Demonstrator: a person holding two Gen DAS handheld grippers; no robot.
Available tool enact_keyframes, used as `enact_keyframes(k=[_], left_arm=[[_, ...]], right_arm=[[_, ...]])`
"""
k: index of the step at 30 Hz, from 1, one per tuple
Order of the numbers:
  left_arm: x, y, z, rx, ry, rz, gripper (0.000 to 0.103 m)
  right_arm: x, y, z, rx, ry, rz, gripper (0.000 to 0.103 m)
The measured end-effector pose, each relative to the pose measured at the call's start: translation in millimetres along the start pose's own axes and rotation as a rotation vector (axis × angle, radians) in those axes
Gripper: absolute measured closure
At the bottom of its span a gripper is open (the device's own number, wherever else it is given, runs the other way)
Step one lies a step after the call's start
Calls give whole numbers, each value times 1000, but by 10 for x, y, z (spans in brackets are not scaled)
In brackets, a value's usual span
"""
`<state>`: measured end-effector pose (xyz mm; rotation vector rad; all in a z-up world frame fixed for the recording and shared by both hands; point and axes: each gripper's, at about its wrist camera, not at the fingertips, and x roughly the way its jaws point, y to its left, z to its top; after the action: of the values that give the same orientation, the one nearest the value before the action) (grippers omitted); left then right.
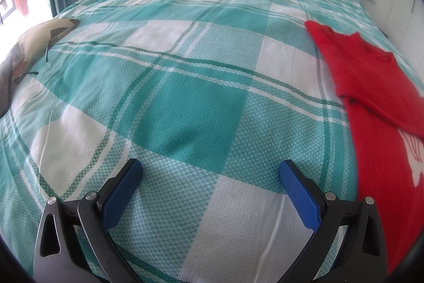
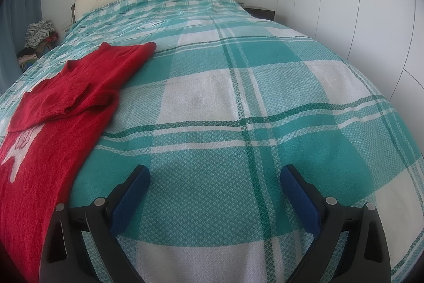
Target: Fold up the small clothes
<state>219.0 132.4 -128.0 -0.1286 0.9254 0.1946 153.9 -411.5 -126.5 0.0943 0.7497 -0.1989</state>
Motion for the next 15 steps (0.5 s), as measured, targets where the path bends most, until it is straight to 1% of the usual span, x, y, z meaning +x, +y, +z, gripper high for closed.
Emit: enact_keyframes(k=[3,5,7,10,12,14,15], left_arm=[[0,0,2,0,1,1,0],[-9,13,7,-3,7,-17,0],[-87,60,24,-8,27,-71,2],[-452,89,-60,-1,24,-215,2],[-728,30,-253,47,31,-292,2],[-937,-117,-520,120,75,-363,3],[-1009,-190,-672,157,99,-391,6]], right_arm=[[1,1,0,0,0,0,5],[3,1,6,0,4,0,5],[-15,-5,19,1,9,2,5],[-239,-54,83,37,2,25,5],[-547,-64,68,67,-18,106,5],[-823,1,-20,61,14,213,5],[-943,50,-91,55,45,265,5]])
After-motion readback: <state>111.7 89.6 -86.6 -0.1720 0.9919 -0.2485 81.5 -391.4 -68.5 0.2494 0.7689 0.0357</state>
